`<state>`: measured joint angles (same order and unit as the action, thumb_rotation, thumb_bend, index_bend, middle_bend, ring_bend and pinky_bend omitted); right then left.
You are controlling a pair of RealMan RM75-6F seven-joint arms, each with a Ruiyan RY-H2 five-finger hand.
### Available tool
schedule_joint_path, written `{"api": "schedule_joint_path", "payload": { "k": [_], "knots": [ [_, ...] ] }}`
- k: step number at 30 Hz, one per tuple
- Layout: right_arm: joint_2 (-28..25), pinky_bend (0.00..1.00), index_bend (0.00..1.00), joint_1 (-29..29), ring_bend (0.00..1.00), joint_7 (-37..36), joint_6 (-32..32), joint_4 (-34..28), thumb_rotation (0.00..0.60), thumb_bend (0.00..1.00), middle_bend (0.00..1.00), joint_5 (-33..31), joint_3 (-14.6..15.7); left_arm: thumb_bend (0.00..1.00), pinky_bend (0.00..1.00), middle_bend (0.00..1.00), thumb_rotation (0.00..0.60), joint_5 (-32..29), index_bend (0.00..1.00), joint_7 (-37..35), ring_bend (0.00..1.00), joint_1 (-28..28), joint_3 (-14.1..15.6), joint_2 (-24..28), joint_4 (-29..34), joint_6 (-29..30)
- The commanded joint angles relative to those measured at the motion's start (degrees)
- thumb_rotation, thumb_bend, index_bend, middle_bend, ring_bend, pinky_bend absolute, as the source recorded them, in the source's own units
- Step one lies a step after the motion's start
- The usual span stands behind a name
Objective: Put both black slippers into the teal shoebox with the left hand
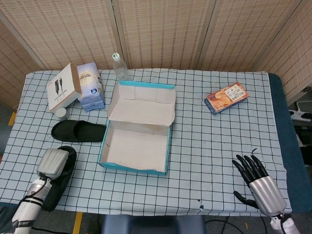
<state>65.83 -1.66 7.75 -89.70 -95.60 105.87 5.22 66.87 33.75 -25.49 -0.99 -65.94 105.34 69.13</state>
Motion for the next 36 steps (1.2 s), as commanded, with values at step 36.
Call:
{"api": "schedule_joint_path", "payload": {
  "k": [36],
  "knots": [
    [0.6, 0.00, 0.00, -1.4, 0.00, 1.9, 4.9, -1.2, 0.524, 0.15, 0.00, -5.0, -1.0, 0.74, 0.68, 0.85, 0.600, 28.3, 0.65, 16.0, 0.72, -29.2, -7.6, -9.4, -7.7, -20.8]
  ]
}}
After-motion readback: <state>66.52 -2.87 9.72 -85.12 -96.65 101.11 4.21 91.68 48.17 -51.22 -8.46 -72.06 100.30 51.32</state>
